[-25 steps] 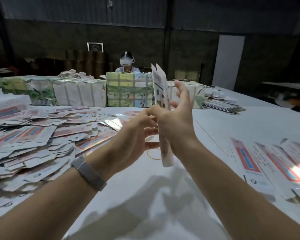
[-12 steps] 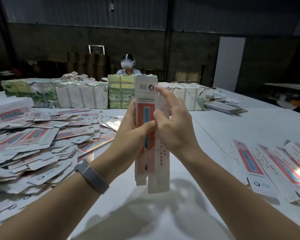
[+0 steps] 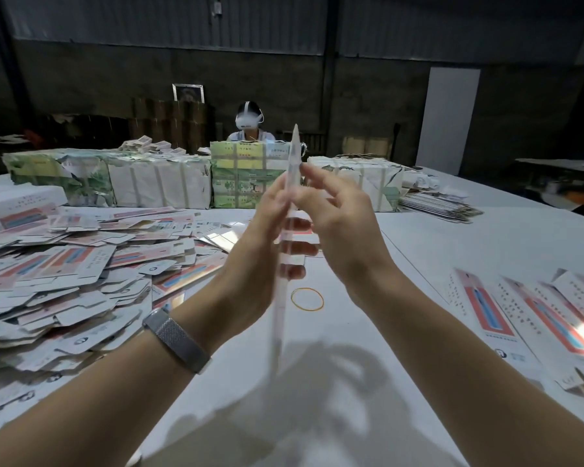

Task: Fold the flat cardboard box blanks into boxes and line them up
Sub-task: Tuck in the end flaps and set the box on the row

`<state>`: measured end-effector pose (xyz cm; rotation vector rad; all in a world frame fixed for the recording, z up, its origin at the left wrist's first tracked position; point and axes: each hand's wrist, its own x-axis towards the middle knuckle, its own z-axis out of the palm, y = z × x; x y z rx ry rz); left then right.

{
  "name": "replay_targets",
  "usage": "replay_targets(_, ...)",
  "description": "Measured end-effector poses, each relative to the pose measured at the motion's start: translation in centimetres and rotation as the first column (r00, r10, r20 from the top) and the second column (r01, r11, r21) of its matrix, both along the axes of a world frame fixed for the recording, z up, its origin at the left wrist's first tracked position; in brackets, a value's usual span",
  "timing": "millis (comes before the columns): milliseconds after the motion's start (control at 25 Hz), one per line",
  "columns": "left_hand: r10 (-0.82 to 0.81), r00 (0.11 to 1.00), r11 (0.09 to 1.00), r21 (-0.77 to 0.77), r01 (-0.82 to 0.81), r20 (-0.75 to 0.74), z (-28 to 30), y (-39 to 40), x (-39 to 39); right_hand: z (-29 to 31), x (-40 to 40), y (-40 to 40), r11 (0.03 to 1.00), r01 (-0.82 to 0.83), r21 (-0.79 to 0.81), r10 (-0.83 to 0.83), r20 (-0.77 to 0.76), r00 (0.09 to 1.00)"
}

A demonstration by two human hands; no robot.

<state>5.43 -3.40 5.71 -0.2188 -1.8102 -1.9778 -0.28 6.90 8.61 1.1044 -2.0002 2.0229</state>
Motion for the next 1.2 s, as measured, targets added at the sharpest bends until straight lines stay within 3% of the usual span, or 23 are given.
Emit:
replay_targets(120,0.204,0.976,0.974,-0.089,-0.210,-0.079,-0.1,-0.4,-0.4,0.1,-0.1,0.3,0.989,-0.060,-0.135,0.061,0.002,0.998)
replay_targets(240,0.300,0.942,0.939,-0.128,-0.320,-0.153,0.5,-1.4,-0.4,0.1,-0.1,0.7,0.981,-0.026,-0.190,-0.001,-0.144,0.990)
replay_targets(360,0.242,0.950,0.940,-0.195,-0.279,-0.196,1.8,-1.9,-0.5,0.3,-0.9,1.0,0.969,0.243,0.035,-0.216,-0.349,0.912)
replay_targets(440,0.159,0.972,0.963,-0.190,-0.191,-0.171,2.3,-1.3,-0.2,0.4,-1.4,1.1,0.952,0.292,0.091,-0.244,-0.347,0.906)
replay_targets(600,-0.077,0.992,0.997,-0.032,0.074,-0.105,2.3,-0.9,0.1,0.4,-1.2,1.3,0.934,0.343,0.099,-0.273,-0.420,0.866)
replay_targets(720,0.025,0.999,0.991,-0.132,-0.029,-0.032,1.9,-1.3,0.9,0.6,-1.2,1.2,0.958,0.243,0.154,-0.177,-0.349,0.920)
replay_targets(800,-0.040,0.999,0.985,-0.169,0.041,0.004,1.3,-1.1,1.5,0.9,-1.3,1.3,0.970,0.129,0.207,-0.077,-0.242,0.967)
replay_targets(1040,-0.056,0.998,0.965,-0.256,0.061,0.028,0.4,-0.3,1.9,2.2,-2.4,3.3,0.859,0.235,0.456,-0.033,-0.407,0.913)
replay_targets(1200,-0.021,1.000,0.970,-0.244,0.015,-0.022,0.6,-0.3,0.9,2.6,-2.7,4.1,0.883,0.019,0.469,0.115,-0.256,0.960)
